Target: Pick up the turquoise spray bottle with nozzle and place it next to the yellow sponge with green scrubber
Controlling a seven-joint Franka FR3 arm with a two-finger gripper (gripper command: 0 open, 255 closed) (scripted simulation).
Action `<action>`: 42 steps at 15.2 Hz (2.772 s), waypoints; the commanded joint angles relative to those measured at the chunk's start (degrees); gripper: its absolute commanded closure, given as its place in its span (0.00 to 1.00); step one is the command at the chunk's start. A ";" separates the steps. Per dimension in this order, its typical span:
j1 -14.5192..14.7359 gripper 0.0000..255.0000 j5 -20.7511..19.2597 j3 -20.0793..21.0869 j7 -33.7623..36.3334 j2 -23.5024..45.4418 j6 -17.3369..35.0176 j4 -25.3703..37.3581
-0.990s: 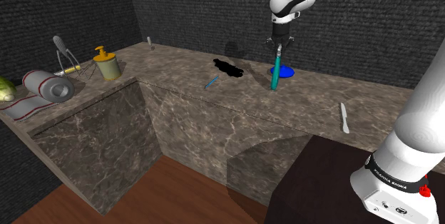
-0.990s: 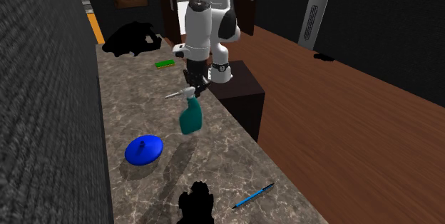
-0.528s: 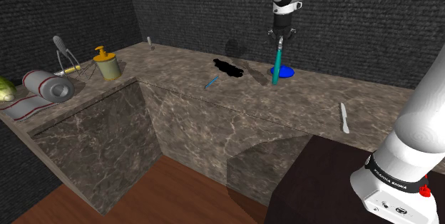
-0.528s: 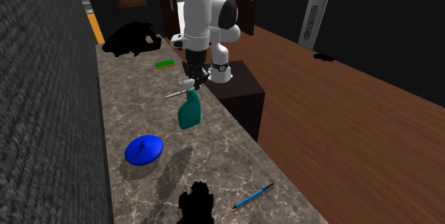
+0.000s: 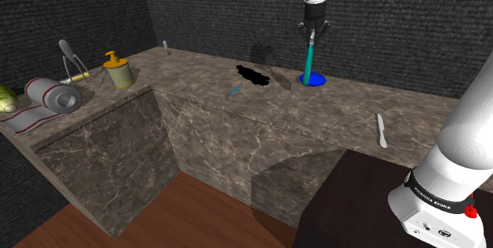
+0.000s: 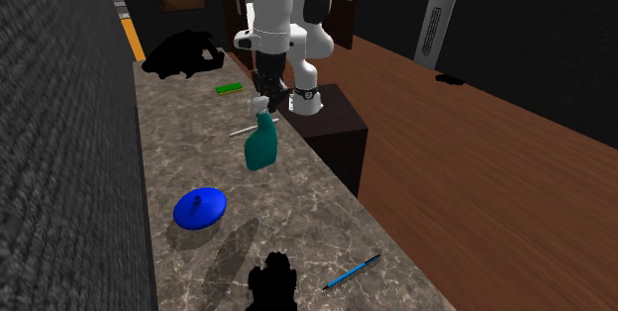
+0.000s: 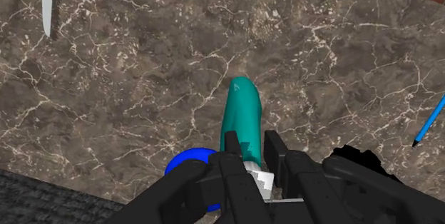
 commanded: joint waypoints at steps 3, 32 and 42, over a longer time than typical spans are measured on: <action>0.02 1.00 0.07 0.01 -0.33 -0.16 -3.05 2.88; -0.16 1.00 0.73 -0.12 -3.32 7.42 -28.44 36.00; -1.62 1.00 0.48 -1.02 -6.24 4.32 -32.67 37.44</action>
